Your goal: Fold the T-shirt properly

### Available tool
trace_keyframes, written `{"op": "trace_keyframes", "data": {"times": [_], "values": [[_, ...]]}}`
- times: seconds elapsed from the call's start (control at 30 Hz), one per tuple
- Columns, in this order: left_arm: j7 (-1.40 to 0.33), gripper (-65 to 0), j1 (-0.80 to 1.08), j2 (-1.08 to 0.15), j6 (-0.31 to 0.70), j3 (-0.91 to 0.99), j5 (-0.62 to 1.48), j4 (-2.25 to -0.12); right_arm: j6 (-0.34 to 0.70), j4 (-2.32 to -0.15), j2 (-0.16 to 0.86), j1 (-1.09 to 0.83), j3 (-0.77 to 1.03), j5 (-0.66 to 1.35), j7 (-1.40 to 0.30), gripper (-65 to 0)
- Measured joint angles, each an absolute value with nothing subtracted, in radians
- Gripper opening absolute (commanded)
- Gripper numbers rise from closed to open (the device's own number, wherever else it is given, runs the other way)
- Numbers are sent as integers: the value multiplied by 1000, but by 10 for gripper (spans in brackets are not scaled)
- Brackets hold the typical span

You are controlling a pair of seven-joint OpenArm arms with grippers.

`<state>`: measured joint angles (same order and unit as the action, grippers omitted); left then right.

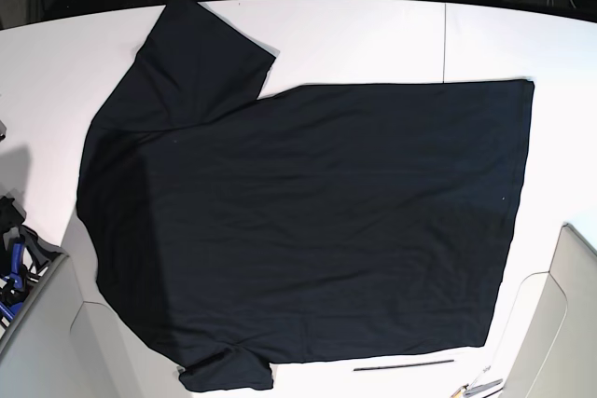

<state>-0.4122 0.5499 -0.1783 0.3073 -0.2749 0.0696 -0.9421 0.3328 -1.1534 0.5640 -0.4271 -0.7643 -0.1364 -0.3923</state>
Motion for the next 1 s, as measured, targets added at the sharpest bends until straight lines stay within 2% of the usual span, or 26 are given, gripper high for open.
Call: {"op": "trace_keyframes", "data": {"times": [0.17,0.3,0.53,0.77,1.0], "values": [[-405,-566,605,-216,304,-252,111,-1064,340,-1287,617,-502,-717,-95,-419,-650],[-412,-566,677,-233,311,-141,115,-1166,344,-1380,646,-546,-615,-90,-484,-650],[-442,-566,811,-233,445,110,197,-1346,371,-1547,704,-624,-455,-77,-543,-650],[-514,-566,911,-233,483,269,295,-1523,506,-1737,737,-684,-323,134,-665,-650],[-529,-565,1021,-233,483,367,323,-1741,559,-1914,737,-690,-106,360,-704,-650]]}}
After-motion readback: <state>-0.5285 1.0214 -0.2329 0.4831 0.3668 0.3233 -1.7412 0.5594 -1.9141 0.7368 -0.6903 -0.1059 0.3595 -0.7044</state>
